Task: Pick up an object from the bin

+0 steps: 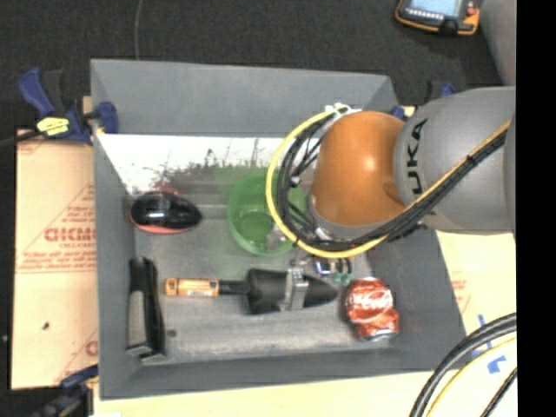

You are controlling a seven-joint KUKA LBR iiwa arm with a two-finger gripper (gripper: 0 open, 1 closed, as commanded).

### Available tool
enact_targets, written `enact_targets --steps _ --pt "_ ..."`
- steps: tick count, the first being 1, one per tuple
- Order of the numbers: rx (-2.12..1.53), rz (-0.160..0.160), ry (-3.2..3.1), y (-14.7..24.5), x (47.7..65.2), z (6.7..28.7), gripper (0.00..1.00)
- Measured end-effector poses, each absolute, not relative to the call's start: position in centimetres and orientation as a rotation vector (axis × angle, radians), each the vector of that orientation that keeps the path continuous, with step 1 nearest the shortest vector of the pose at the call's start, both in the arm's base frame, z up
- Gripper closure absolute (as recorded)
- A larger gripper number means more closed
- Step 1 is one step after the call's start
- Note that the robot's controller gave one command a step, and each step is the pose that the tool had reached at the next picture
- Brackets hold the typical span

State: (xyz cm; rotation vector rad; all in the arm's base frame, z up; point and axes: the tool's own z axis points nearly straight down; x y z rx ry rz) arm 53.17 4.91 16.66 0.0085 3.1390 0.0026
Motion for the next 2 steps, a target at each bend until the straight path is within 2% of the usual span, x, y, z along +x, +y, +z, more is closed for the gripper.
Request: enact_targets --steps 1,2 --pt "0.008 0.003 3.139 4.9 53.2 16.7 0.00" --pt "-0.112 0.000 3.129 2.3 56.0 21.4 0.00"
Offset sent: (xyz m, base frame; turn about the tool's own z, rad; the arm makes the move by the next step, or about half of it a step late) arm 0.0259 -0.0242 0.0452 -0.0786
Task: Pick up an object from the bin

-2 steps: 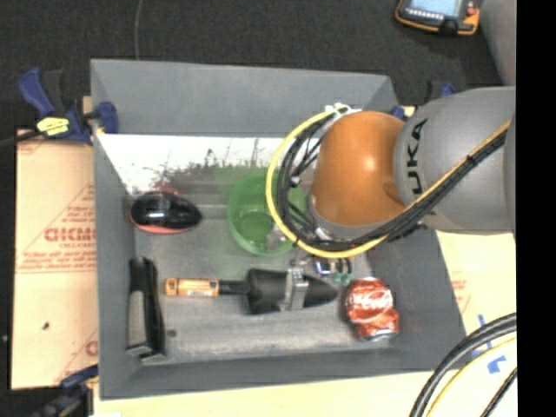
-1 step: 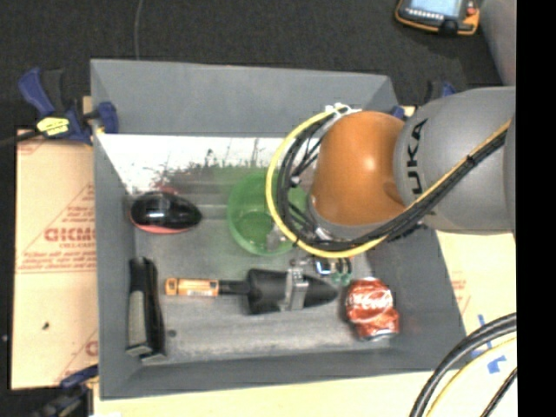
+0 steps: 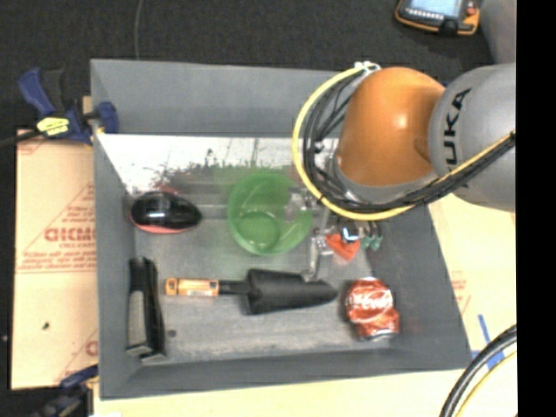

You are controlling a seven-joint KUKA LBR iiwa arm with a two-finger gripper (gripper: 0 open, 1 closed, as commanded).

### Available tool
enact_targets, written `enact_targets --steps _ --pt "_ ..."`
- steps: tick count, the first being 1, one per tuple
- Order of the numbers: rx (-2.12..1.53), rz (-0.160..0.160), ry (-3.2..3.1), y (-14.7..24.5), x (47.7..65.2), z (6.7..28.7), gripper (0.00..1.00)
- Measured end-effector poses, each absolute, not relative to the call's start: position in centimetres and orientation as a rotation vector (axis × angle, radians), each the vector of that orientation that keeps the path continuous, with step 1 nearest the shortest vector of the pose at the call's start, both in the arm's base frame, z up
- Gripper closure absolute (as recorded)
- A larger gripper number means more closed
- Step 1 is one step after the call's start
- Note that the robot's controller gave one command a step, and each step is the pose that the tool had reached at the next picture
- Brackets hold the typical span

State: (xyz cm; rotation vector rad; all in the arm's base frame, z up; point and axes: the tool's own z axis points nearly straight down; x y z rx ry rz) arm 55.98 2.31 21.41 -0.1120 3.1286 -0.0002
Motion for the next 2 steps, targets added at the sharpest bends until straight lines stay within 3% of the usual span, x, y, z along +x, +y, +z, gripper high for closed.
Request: enact_targets --steps 1,2 --pt "-0.028 0.004 3.145 3.7 53.5 15.7 0.00" --pt "0.310 0.005 3.110 3.0 53.1 14.7 1.00"
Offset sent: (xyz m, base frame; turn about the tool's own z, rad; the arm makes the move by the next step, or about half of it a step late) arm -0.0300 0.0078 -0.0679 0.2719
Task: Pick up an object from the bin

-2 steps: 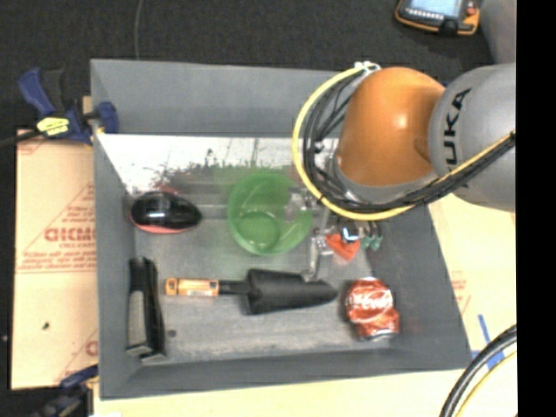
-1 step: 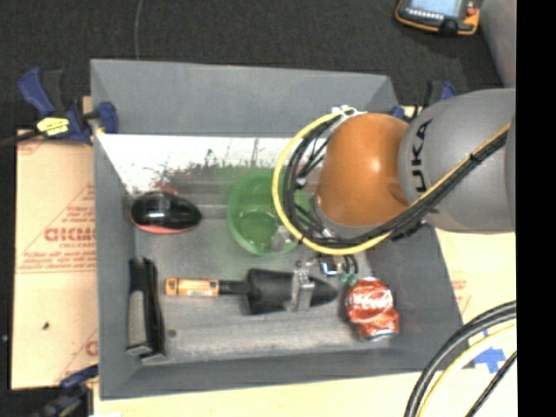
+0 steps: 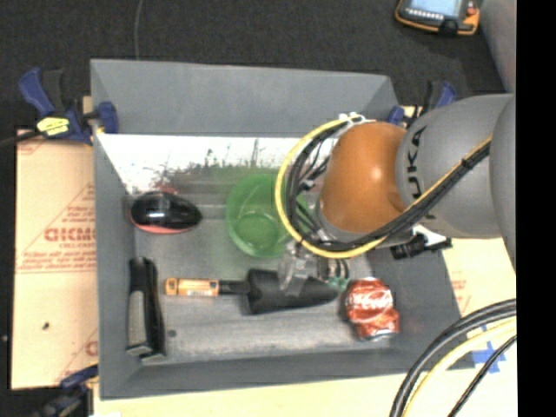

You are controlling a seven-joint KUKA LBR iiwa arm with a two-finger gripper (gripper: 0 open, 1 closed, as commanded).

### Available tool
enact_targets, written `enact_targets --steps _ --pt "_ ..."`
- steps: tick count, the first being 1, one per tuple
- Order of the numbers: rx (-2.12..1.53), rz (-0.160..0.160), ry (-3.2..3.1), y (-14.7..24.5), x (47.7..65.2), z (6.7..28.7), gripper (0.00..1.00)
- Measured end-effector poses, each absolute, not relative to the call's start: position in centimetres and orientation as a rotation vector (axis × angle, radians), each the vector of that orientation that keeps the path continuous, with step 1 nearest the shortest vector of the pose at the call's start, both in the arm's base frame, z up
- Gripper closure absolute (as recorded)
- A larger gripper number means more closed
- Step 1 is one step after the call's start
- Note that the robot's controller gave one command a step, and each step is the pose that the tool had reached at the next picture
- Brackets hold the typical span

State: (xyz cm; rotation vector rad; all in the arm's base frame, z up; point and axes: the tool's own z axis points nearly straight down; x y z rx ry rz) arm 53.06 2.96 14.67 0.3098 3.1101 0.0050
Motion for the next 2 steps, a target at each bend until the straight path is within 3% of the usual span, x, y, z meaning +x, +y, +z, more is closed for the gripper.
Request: enact_targets --steps 1,2 --pt "0.308 0.004 3.110 3.0 53.1 14.7 1.00" --pt "-0.102 0.001 3.125 3.3 51.8 11.1 1.00"
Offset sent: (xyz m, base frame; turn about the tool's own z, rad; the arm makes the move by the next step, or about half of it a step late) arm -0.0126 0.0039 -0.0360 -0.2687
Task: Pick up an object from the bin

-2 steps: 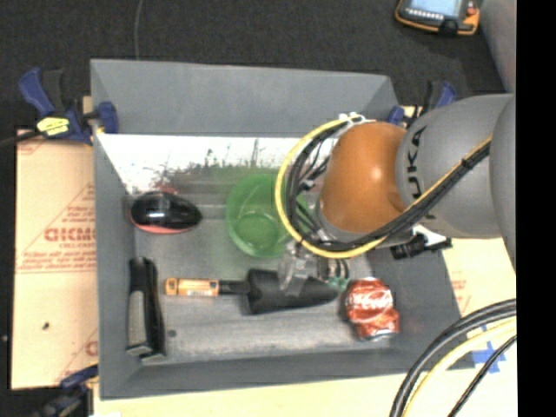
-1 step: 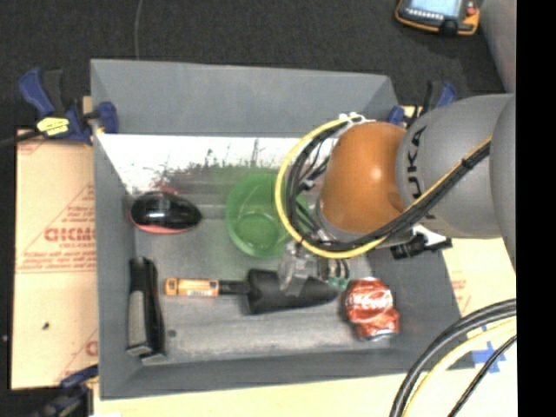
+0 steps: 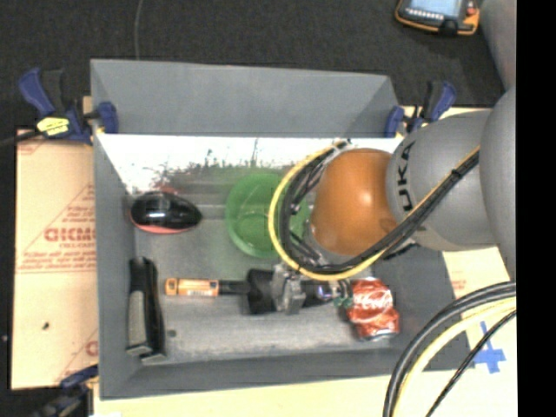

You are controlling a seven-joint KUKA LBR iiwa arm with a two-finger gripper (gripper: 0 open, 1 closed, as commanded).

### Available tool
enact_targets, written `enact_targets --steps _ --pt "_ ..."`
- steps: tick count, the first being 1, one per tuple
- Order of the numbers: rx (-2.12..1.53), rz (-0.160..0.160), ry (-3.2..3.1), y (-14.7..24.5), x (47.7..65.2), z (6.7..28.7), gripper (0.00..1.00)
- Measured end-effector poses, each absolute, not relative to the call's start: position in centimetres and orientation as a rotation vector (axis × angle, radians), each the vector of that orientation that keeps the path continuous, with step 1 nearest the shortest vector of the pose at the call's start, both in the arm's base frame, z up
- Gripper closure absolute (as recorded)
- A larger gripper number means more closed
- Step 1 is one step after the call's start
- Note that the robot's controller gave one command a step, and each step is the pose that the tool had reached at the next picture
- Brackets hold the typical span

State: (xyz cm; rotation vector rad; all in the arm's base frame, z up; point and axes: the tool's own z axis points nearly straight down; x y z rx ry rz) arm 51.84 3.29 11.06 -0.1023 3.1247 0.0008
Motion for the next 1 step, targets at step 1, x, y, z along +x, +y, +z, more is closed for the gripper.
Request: enact_targets --steps 1 --pt "-0.057 0.003 3.121 2.57 52.58 12.22 1.00"
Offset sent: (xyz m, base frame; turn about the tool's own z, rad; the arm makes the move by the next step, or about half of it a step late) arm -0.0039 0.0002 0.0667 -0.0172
